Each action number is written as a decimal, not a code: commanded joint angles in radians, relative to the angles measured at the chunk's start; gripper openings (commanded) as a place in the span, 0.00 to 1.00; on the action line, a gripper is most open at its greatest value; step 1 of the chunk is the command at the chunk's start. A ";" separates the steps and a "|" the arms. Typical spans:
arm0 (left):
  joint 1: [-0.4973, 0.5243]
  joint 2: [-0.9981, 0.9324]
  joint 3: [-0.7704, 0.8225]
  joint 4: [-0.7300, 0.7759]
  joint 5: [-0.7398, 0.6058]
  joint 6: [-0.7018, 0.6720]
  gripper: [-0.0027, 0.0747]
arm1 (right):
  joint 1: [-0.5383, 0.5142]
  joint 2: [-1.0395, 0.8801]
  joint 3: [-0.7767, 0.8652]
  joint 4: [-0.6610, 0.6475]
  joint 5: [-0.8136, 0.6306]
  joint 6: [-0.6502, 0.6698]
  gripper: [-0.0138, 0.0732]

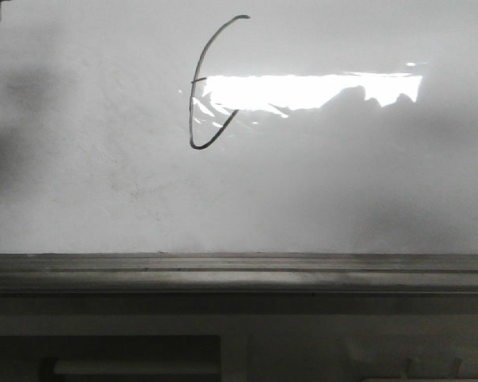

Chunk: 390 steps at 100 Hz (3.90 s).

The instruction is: Write number 6 on whiteboard

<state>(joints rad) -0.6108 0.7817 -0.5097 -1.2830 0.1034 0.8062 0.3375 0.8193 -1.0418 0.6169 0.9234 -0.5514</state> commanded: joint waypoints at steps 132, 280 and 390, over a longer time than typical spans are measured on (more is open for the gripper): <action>0.002 0.151 -0.043 0.133 -0.034 -0.007 0.70 | -0.008 -0.094 0.145 0.016 -0.155 0.025 0.66; 0.000 -0.791 0.282 0.336 0.096 -0.007 0.01 | -0.006 -0.814 0.761 0.066 -0.554 -0.036 0.08; 0.347 -0.782 0.466 1.089 -0.148 -0.584 0.01 | -0.006 -0.814 0.761 0.066 -0.554 -0.036 0.08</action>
<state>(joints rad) -0.3335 -0.0040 -0.0574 -0.2476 0.0737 0.2993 0.3361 -0.0115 -0.2579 0.6605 0.4404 -0.5791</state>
